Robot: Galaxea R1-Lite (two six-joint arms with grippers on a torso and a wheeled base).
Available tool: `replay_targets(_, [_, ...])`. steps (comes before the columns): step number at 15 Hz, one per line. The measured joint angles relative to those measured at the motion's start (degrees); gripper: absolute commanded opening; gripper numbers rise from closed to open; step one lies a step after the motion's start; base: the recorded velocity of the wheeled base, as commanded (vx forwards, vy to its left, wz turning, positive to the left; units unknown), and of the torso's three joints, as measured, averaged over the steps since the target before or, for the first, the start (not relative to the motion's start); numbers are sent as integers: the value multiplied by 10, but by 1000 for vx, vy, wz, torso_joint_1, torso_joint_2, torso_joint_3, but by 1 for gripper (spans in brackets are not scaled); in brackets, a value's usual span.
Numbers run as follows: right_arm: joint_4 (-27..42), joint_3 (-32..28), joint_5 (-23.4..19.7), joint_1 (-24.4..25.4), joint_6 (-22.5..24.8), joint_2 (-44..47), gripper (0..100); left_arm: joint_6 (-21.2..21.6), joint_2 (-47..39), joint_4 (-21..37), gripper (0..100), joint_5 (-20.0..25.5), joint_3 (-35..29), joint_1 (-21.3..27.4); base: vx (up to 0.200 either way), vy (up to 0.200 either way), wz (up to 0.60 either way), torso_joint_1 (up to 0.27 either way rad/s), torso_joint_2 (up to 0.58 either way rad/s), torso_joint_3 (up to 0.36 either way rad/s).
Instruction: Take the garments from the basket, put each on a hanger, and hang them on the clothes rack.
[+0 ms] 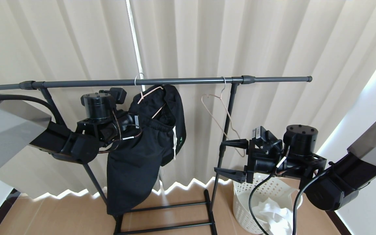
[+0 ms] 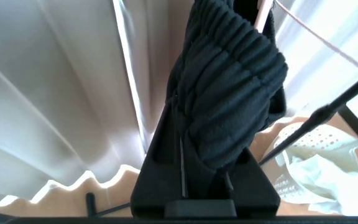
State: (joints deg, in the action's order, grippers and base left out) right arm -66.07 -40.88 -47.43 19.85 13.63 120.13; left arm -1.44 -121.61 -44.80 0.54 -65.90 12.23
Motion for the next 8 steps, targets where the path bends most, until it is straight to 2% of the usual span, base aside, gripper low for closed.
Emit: replay_targets(8, [0,0,0,0,9,1,100,-40,-61,33,0,0,-100,-18,0,0,0,0,0,0])
